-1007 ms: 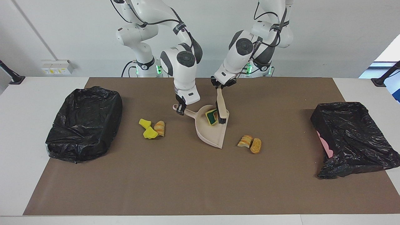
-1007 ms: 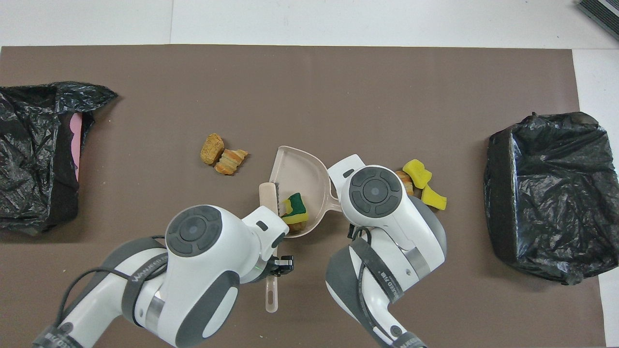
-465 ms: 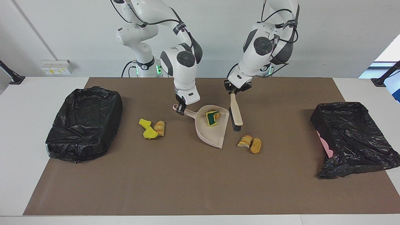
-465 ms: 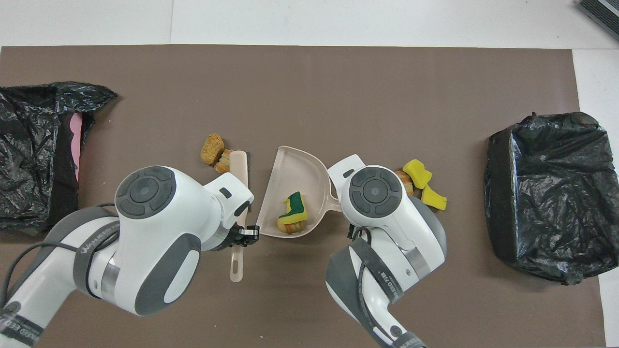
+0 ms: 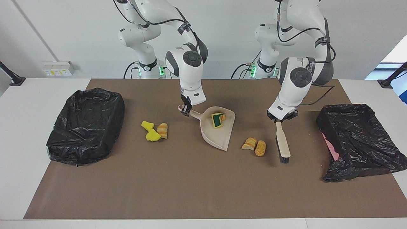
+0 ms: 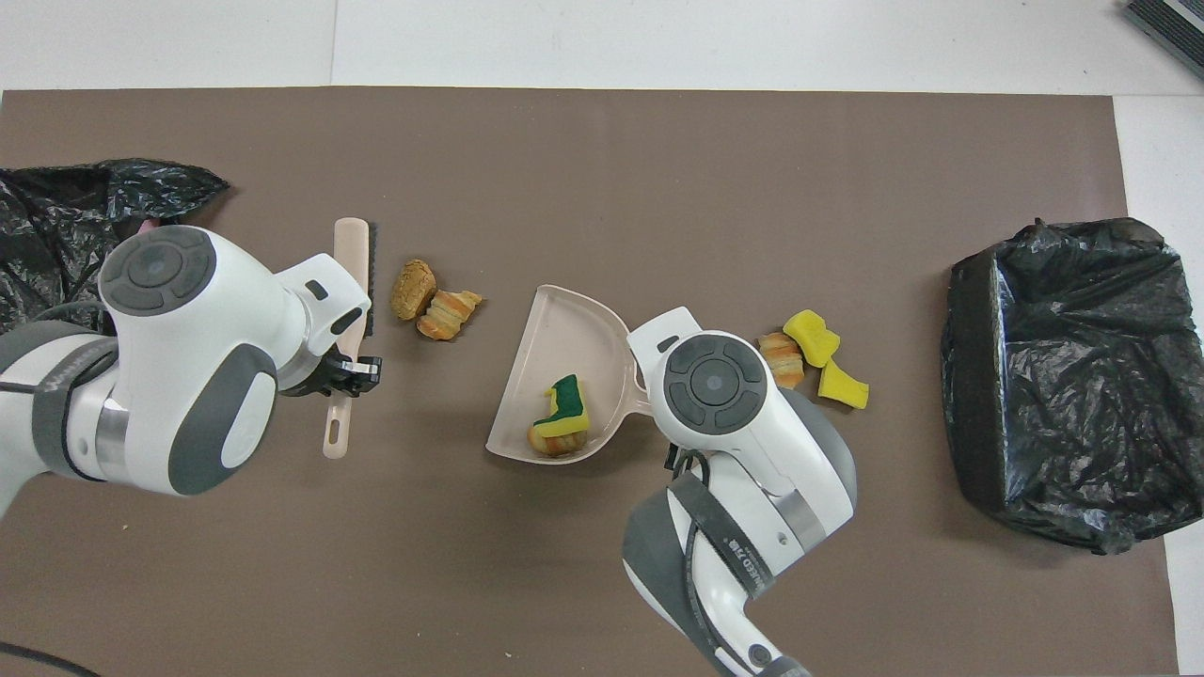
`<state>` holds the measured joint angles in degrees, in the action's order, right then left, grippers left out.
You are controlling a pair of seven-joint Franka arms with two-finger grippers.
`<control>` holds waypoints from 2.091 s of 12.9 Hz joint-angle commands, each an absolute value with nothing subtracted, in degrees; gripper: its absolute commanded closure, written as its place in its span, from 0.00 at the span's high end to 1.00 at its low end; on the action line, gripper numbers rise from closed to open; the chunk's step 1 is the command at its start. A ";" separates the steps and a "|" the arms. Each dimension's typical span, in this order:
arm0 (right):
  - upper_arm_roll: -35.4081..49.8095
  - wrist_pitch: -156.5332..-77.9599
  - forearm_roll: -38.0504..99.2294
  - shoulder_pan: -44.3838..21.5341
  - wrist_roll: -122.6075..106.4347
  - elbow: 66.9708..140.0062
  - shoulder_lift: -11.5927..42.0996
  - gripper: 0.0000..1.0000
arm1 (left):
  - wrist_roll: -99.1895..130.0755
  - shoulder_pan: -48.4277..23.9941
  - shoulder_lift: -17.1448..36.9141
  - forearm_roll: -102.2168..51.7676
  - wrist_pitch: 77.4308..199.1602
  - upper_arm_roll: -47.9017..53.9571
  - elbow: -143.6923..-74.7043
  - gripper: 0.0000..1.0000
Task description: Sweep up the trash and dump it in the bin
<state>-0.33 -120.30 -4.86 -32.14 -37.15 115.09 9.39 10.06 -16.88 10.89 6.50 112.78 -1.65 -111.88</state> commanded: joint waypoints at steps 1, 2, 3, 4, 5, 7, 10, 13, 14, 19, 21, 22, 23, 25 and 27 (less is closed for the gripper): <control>0.00 -119.44 -3.87 -32.08 -35.77 115.05 9.23 0.00 | 7.93 -16.96 13.18 7.91 112.94 -1.14 -110.12 0.00; 0.00 -119.53 -3.87 -32.08 -35.77 115.05 9.23 0.00 | 6.17 -17.14 13.01 7.82 112.24 -0.97 -110.30 0.00; 0.00 -119.53 -3.87 -32.08 -35.77 115.05 9.14 0.00 | 4.85 -17.66 12.92 7.65 111.89 -0.79 -110.56 0.00; 0.00 -119.53 -3.87 -32.08 -35.77 115.05 9.23 0.00 | 3.35 -17.93 12.66 7.47 111.62 -0.62 -110.91 0.00; 0.00 -119.62 -3.87 -32.08 -35.77 115.05 9.14 0.00 | 1.60 -18.45 12.48 7.30 109.97 -0.44 -110.92 0.00; 0.00 -119.79 -3.87 -32.08 -35.68 115.14 9.14 0.00 | -5.41 -19.69 11.96 6.86 107.24 -0.35 -111.09 0.00; 0.09 -119.79 -3.87 -32.08 -35.24 115.14 9.14 0.00 | -9.49 -21.79 11.69 -1.46 105.29 -0.35 -111.18 0.00; 0.00 -119.79 -3.87 -32.08 -35.16 115.22 9.14 0.00 | -9.93 -25.57 10.03 -7.97 104.42 -0.26 -113.02 0.00; 0.09 -119.79 -3.87 -32.08 -35.16 115.14 9.05 0.00 | -9.93 -26.53 9.76 -10.35 104.07 -0.35 -113.29 0.00; 0.00 -119.79 -3.87 -32.08 -35.16 115.22 9.05 0.00 | -8.18 -25.14 7.48 -17.66 103.62 -0.96 -112.68 0.00; 0.00 -119.45 -3.87 -32.08 -34.72 115.14 9.05 0.00 | 0.91 -25.75 7.03 -17.49 103.80 -1.14 -113.02 0.00; 0.09 -119.27 -3.87 -32.17 -34.37 115.14 8.97 0.00 | 5.32 -25.84 6.68 -17.40 104.06 -1.06 -113.38 0.00; 0.00 -119.18 -4.04 -32.25 -34.37 115.14 8.70 0.00 | 7.01 -25.93 6.68 -17.32 103.54 -1.14 -113.47 0.00; 0.00 -118.31 -4.22 -32.17 -34.89 114.96 8.09 0.00 | 11.92 -26.01 6.15 -15.83 103.54 -1.06 -114.17 0.00; 0.00 -116.55 -4.13 -31.29 -35.68 114.70 6.60 0.00 | 21.14 -28.46 5.72 -11.45 103.54 -0.79 -114.26 0.00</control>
<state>-0.36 -119.20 -4.86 -32.29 -36.17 114.83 8.83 13.95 -26.15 8.05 -14.53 103.76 -0.71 -112.59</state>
